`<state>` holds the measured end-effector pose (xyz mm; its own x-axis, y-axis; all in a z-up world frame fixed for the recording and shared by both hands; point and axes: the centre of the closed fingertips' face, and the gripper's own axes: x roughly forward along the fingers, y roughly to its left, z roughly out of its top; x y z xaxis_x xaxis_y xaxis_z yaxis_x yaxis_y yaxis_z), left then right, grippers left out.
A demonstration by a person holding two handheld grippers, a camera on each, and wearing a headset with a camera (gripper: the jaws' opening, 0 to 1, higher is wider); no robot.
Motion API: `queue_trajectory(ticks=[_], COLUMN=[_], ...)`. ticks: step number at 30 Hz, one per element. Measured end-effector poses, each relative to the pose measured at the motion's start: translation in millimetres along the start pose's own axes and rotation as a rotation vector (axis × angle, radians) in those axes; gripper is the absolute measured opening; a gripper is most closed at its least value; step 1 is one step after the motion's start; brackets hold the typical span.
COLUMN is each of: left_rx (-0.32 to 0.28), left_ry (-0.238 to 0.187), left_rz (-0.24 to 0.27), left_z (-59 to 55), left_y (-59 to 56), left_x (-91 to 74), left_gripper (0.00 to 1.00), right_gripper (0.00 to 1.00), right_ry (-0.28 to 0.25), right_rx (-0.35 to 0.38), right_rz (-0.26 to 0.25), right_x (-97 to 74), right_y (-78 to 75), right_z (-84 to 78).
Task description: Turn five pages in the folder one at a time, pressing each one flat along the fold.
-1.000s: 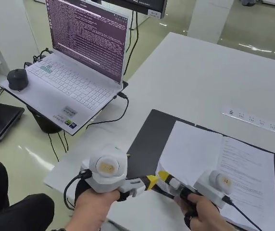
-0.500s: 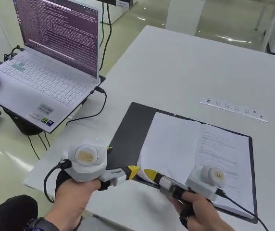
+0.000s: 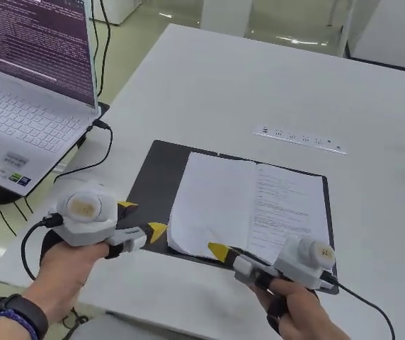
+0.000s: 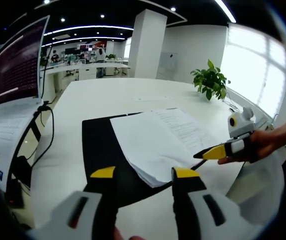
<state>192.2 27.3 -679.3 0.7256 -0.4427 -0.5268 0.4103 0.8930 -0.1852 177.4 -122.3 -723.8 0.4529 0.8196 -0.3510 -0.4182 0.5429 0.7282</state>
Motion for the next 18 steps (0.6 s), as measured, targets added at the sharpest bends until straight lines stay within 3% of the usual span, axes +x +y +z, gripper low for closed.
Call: queue_trajectory(ticks=[7,18], left_rx=[0.001,0.011], left_ry=[0.038,0.102], left_rz=[-0.035,-0.080], left_z=[-5.0,-14.8], left_y=[-9.6,-22.3], left_x=[21.3,54.6], left_gripper=[0.25,0.11], right_gripper=[0.38,0.35], right_ry=[-0.041,-0.060], right_rx=[0.017,0.046], right_rz=[-0.050,-0.101], right_x=[-31.7,-63.5], right_y=[-18.7,-44.4], right_z=[8.9,7.7])
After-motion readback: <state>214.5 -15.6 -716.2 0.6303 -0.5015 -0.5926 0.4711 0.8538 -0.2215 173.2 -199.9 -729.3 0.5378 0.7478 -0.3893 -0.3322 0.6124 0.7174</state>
